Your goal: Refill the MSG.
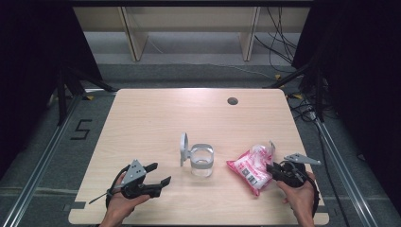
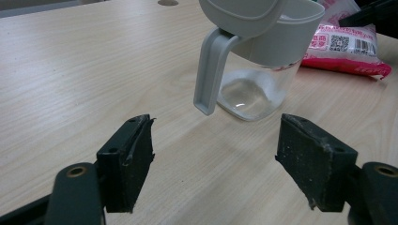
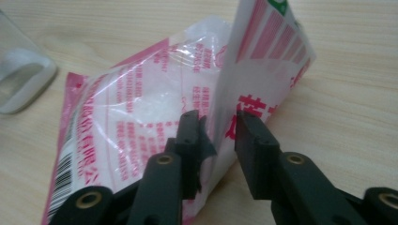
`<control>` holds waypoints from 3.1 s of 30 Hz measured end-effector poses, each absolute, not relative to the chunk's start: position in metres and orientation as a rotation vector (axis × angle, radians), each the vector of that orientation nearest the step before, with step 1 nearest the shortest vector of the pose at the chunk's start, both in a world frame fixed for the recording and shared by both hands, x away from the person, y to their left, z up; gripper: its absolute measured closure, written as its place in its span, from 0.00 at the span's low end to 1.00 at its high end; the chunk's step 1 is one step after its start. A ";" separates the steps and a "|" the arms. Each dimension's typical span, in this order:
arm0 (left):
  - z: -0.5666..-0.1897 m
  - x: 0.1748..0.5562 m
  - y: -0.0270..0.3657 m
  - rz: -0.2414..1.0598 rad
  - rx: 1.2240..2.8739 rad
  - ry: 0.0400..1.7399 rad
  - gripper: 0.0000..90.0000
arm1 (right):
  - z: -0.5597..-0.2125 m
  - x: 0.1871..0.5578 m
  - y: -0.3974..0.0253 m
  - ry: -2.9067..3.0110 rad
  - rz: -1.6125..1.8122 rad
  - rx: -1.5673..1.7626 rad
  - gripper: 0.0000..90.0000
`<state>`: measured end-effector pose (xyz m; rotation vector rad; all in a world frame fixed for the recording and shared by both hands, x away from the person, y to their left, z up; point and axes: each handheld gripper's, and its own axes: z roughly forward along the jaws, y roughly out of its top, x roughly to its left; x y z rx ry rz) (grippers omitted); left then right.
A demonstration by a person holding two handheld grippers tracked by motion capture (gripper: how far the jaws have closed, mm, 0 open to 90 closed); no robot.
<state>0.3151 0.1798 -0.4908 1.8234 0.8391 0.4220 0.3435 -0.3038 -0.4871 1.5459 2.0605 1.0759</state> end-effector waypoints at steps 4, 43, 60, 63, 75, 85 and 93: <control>-0.491 0.315 0.180 0.430 1.837 0.833 0.30 | -0.491 0.352 -0.306 2.021 1.047 1.599 0.71; -0.500 0.304 0.143 0.339 1.918 0.745 0.30 | -0.440 0.343 -0.280 1.934 1.476 1.331 1.00; -0.507 0.300 0.059 0.206 1.950 0.607 0.34 | -0.406 0.337 -0.251 1.985 1.623 1.201 1.00; -0.507 0.303 0.051 0.220 1.968 0.610 0.34 | -0.402 0.337 -0.250 1.996 1.625 1.197 1.00; -0.507 0.314 -0.011 0.325 2.010 0.567 0.33 | -0.370 0.340 -0.250 1.969 1.640 1.160 1.00; -0.506 0.317 -0.034 0.396 1.925 0.634 0.38 | -0.331 0.332 -0.238 1.999 1.681 1.029 1.00; -0.501 0.316 -0.033 0.461 1.840 0.633 0.68 | -0.331 0.328 -0.224 2.056 1.708 1.044 1.00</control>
